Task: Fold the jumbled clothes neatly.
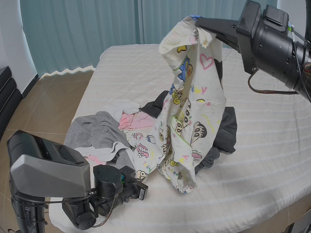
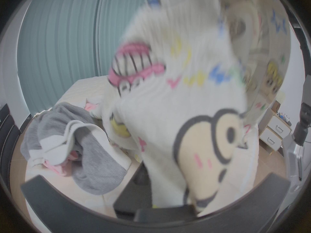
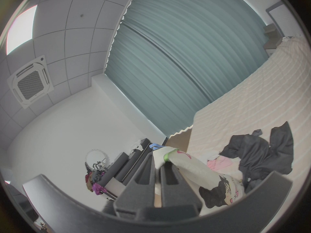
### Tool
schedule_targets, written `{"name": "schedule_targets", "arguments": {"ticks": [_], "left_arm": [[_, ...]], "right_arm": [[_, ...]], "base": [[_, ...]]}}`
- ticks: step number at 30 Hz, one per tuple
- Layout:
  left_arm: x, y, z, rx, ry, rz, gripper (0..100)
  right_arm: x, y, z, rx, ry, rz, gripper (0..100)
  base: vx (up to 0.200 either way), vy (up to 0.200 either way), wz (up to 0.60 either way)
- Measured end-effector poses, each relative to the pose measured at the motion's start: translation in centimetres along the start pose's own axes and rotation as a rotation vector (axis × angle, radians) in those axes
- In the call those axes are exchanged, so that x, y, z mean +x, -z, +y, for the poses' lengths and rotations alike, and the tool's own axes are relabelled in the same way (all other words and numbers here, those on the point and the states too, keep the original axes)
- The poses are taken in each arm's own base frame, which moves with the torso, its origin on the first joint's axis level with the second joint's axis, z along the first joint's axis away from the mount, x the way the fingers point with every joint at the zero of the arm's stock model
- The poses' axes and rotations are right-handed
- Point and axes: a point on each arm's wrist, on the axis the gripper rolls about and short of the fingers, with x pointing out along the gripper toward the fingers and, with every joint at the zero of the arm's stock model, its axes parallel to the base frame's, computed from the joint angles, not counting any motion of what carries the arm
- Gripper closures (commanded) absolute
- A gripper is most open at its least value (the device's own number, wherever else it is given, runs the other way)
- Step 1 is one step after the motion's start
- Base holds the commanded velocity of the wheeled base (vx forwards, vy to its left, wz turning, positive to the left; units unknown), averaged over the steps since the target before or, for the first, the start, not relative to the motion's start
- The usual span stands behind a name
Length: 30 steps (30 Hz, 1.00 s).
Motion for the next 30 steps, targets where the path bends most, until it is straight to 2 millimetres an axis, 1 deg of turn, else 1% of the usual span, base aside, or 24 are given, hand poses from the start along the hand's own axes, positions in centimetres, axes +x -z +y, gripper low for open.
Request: {"name": "schedule_targets", "arguments": {"ticks": [4,8,9,12,13,16,19,24,25,27,29,30], "left_arm": [[-2.3,-1.9,0.6,-0.017,-0.022,-0.049,100],[-4.8,-4.8,1.6,-0.043,-0.064,-0.153,100],[-5.7,-5.8,2.1,-0.053,-0.082,-0.197,100],[-7.5,-8.1,3.2,-0.074,-0.126,-0.294,100],[-8.4,-9.0,3.8,-0.082,-0.148,-0.332,100],[-9.8,-10.8,4.9,-0.093,-0.192,-0.389,100],[-10.9,-12.9,5.8,-0.101,-0.235,-0.411,100],[-12.8,-17.7,6.8,-0.113,-0.299,-0.438,100],[-13.5,-19.4,7.0,-0.118,-0.312,-0.466,100],[-14.7,-21.4,7.2,-0.120,-0.328,-0.508,100],[-16.4,-23.9,7.5,-0.120,-0.350,-0.566,100],[-17.2,-24.9,7.5,-0.117,-0.361,-0.589,100]], "right_arm": [[-1.0,-0.8,-2.1,-0.016,0.071,-0.024,100],[-2.4,-1.9,-4.3,-0.031,0.144,-0.062,100],[-3.0,-2.3,-5.2,-0.039,0.176,-0.076,100],[-4.4,-3.0,-6.7,-0.052,0.237,-0.105,100],[-5.2,-3.3,-7.4,-0.058,0.265,-0.120,100],[-6.4,-3.8,-8.2,-0.067,0.306,-0.148,100],[-7.5,-4.3,-8.6,-0.076,0.330,-0.178,100],[-8.8,-5.2,-8.4,-0.093,0.341,-0.231,100],[-9.1,-5.6,-8.1,-0.100,0.337,-0.249,100],[-9.5,-5.9,-7.8,-0.108,0.332,-0.267,100],[-10.1,-6.5,-7.3,-0.121,0.317,-0.297,100],[-10.3,-6.7,-7.0,-0.126,0.311,-0.308,100]], "base": [[0.000,0.000,0.00],[0.000,0.000,0.00],[0.000,0.000,0.00],[0.000,0.000,0.00],[0.000,0.000,0.00],[0.000,0.000,0.00],[0.000,0.000,0.00],[0.000,0.000,0.00],[0.000,0.000,0.00],[0.000,0.000,0.00],[0.000,0.000,0.00],[0.000,0.000,0.00]]}}
